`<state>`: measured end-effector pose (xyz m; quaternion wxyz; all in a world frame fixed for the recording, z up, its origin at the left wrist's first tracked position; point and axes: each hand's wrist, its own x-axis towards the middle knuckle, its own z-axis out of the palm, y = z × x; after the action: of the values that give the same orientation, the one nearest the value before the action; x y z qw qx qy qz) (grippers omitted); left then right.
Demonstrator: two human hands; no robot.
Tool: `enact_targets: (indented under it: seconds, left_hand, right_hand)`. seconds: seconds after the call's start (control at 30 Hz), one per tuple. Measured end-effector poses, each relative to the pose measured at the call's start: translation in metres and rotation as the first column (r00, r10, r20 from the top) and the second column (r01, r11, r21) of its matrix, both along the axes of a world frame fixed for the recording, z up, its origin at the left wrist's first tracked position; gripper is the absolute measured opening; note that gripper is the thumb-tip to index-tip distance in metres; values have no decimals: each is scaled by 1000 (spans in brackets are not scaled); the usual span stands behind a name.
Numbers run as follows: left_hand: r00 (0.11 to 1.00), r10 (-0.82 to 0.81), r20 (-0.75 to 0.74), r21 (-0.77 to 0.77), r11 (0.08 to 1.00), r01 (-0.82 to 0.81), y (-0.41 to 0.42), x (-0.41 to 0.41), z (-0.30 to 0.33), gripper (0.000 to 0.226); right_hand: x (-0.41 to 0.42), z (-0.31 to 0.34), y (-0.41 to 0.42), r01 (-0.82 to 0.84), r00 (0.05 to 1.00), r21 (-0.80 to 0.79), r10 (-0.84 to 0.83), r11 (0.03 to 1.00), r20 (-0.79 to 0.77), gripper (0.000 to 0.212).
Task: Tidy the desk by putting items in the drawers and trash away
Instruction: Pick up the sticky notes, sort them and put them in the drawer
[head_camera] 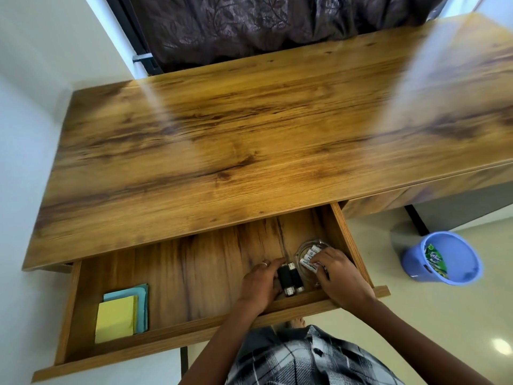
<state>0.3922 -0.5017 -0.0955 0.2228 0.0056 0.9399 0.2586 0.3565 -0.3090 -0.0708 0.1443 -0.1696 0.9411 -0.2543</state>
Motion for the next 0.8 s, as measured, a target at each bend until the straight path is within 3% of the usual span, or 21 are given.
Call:
enact_targets:
  seconds: [0.13,0.23,0.33,0.43,0.53,0.63,0.8]
  left_hand:
    - [1000,15,-11,-16,1000,-15,0,2,-1,63]
    - [996,82,-17,-45,996,-83,-2,7,1,64]
    - [982,110,-154,12,994,-109,-10,16,19,58]
    - [972,13,-236,36,999,-5,-16,37,41,69]
    - [958,-163,-237,-127,983,136,-21,57,34,84]
    - [942,-263,-208,-252,945,208,-26,59,25,88]
    - [932,-268,-245,-266,943,201,-27,55,27,93]
  right_hand:
    - [3,-2,1,42,997,-13,-42,999,-61,27]
    - [6,4,0,44,981,-38,-51,998,-190,20]
    - [19,14,-1,-17,976,-33,10,999,-218,35]
    - [39,12,-7,-205,953,142,231,968,-197,50]
    - [47,1,-14,-367,894,261,416,893,-166,66]
    - [44,1,-21,-406,887,305,452,861,-93,77]
    - [44,-1,-23,-373,905,325,418,869,-80,86]
